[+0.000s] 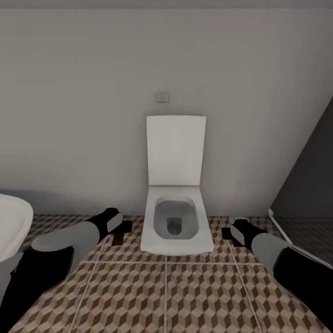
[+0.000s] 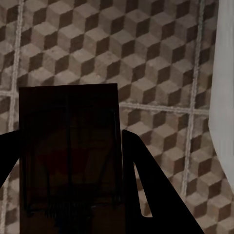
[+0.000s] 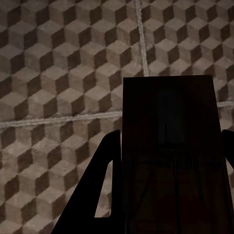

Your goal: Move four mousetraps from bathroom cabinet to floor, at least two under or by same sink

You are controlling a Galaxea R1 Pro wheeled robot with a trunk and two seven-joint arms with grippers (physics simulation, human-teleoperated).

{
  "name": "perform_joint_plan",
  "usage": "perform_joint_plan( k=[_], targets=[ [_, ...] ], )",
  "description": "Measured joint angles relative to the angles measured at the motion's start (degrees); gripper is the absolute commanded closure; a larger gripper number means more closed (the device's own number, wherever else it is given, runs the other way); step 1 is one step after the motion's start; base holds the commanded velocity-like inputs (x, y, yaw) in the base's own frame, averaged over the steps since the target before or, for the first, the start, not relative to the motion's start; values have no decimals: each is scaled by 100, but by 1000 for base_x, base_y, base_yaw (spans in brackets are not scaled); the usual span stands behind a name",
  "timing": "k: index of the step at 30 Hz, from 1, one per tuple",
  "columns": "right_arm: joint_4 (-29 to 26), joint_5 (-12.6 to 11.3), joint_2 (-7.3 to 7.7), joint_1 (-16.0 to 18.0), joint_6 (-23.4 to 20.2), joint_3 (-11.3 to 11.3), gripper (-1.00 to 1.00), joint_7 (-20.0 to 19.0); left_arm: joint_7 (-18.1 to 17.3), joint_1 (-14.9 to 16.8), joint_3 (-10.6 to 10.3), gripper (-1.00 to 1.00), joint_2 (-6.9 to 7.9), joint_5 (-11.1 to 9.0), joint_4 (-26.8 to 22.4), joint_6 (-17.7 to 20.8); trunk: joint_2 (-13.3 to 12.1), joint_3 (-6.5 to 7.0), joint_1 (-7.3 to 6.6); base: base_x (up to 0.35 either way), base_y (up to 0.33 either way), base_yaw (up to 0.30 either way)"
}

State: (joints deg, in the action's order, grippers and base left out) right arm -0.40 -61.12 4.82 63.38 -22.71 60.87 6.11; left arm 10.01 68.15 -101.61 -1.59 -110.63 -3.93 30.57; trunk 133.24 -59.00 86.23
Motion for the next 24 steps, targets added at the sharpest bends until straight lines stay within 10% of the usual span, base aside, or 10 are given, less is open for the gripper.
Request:
perform_joint_plan(
  k=[24],
  targets=[
    [0,6,-8,-5,5,-1,100,0,0,0,1,100,8,-2,1,0,963,-431,527,0,0,0]
  ],
)
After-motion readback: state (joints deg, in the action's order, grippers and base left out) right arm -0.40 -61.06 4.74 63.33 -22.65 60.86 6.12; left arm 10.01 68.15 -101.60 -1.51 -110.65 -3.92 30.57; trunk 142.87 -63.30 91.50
